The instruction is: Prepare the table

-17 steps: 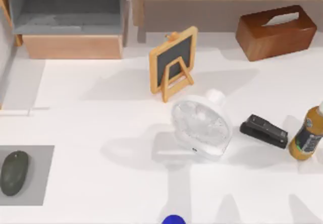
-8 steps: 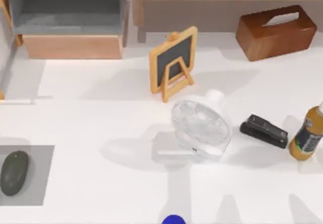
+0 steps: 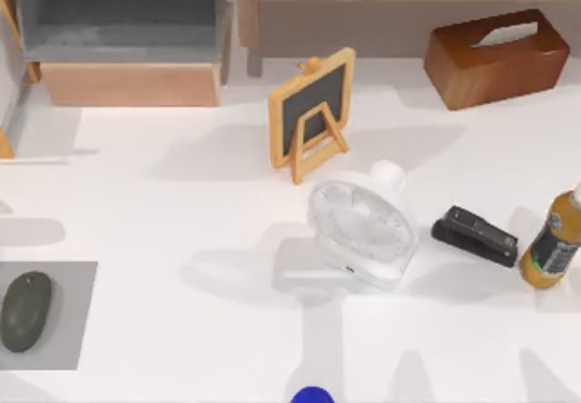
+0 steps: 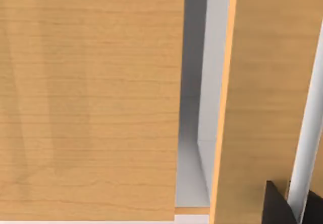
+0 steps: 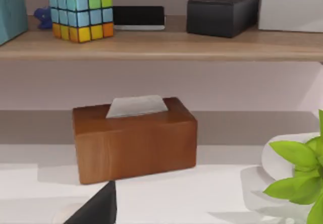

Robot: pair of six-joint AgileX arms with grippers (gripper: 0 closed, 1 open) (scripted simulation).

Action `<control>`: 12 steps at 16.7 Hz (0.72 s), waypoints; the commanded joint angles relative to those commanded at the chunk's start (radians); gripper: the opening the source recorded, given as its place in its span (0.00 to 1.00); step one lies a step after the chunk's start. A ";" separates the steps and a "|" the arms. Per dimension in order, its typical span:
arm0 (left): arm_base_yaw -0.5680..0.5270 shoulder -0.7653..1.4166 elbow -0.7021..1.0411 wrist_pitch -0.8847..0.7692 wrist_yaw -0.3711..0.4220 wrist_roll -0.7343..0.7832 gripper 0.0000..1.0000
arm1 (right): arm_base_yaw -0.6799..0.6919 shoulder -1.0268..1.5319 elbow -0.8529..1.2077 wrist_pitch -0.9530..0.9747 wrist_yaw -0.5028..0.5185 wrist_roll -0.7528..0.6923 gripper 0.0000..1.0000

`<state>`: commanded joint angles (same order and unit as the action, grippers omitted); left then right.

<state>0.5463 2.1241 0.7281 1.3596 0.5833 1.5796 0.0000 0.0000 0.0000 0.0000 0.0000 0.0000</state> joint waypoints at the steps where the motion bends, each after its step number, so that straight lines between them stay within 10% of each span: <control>1: -0.002 0.003 0.003 -0.002 -0.001 0.000 0.00 | 0.000 0.000 0.000 0.000 0.000 0.000 1.00; 12: -0.090 0.109 0.248 -0.135 -0.089 -0.005 0.00 | 0.000 0.000 0.000 0.000 0.000 0.000 1.00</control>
<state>0.4562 2.2336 0.9759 1.2247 0.4947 1.5749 0.0000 0.0000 0.0000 0.0000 0.0000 0.0000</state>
